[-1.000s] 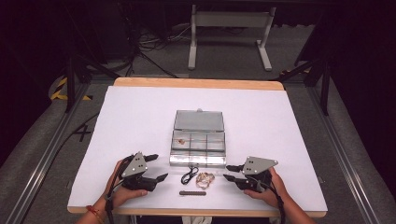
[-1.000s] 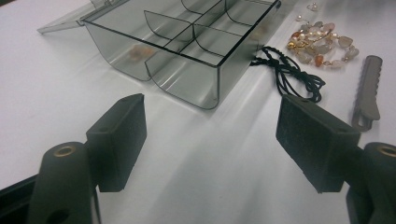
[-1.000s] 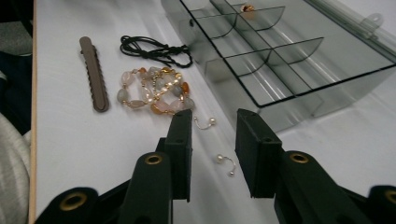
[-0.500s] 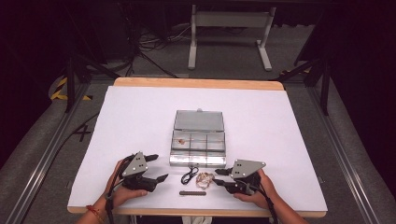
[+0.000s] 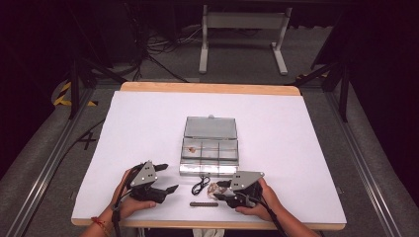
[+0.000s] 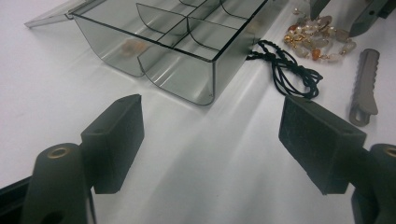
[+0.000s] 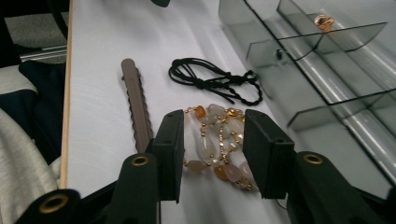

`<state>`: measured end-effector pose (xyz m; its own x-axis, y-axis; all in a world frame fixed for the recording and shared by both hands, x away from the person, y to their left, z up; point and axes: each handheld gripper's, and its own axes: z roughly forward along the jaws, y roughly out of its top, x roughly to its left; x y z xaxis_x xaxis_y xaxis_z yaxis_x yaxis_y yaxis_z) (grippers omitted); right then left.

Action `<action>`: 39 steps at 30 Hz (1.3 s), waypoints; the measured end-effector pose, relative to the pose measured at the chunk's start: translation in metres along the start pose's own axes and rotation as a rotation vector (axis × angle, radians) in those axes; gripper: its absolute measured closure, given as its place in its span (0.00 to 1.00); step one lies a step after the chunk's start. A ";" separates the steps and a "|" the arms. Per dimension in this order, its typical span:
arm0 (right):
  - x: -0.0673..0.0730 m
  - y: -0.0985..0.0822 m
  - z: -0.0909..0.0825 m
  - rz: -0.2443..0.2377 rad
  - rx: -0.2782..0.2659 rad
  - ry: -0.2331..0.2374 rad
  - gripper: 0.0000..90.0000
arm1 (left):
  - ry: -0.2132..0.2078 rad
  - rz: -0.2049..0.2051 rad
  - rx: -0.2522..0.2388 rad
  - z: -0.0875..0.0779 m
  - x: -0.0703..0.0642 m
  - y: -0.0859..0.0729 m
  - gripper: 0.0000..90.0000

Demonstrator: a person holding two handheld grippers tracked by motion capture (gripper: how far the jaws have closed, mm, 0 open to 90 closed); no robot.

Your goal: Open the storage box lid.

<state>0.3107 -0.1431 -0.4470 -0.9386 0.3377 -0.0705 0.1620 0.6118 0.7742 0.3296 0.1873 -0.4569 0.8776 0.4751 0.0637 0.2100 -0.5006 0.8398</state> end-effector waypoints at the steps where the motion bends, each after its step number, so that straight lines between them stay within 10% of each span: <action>1: 0.001 0.000 0.002 -0.010 0.008 -0.006 0.64 | 0.000 0.000 0.000 0.000 0.000 0.000 0.25; 27: 0.002 -0.002 0.004 0.013 0.046 0.020 0.95 | -0.009 0.010 0.011 0.001 -0.001 0.001 0.24; 39: 0.004 0.008 -0.019 0.002 -0.045 -0.011 0.95 | -0.005 0.005 0.013 0.001 0.000 0.001 0.22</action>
<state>0.3028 -0.1502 -0.4290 -0.9350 0.3466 -0.0754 0.1496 0.5781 0.8021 0.3302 0.1862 -0.4570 0.8807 0.4692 0.0655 0.2112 -0.5126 0.8322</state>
